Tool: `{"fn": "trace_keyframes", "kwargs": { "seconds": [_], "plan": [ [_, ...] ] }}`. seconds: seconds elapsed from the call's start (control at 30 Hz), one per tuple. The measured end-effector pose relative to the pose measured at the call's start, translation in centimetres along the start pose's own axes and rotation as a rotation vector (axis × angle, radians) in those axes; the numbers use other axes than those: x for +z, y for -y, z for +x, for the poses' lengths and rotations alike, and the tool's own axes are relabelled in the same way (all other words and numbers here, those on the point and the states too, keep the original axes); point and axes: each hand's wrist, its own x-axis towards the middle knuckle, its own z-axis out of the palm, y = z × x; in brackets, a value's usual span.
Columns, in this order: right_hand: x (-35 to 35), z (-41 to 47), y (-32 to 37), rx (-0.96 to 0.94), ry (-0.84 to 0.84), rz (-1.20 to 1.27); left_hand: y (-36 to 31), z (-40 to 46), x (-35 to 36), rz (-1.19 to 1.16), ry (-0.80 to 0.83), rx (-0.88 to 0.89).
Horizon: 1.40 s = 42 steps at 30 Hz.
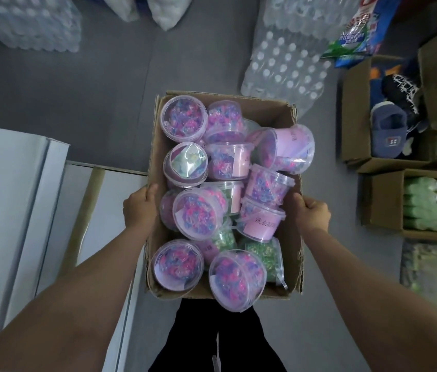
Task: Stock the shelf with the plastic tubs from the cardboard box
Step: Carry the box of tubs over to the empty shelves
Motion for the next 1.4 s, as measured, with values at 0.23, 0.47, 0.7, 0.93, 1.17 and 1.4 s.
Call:
{"fn": "trace_keyframes", "kwargs": {
  "seconds": [0.23, 0.47, 0.7, 0.93, 1.17, 1.4],
  "plan": [
    [0.2, -0.2, -0.1, 0.016, -0.017, 0.017, 0.4, -0.3, 0.3, -0.021, -0.001, -0.014],
    [-1.5, -2.7, 1.4, -0.019, -0.079, 0.042, -0.7, -2.1, -0.9, -0.092, -0.013, -0.02],
    [-2.0, -6.5, 3.2, -0.082, -0.023, 0.004, -3.3, -6.2, -1.9, -0.164, -0.022, 0.089],
    [-1.2, -8.0, 3.1, 0.151, 0.154, 0.106, -2.8, -8.8, -1.1, -0.225, 0.222, -0.127],
    [-0.2, -8.9, 3.1, 0.276, 0.125, 0.168, 0.3, -8.4, 0.6, -0.446, 0.347, -0.337],
    [-1.1, -9.0, 4.0, 0.541, 0.396, 0.337, -0.1, -8.0, 0.7, -0.642, 0.452, -0.417]
  ]
}}
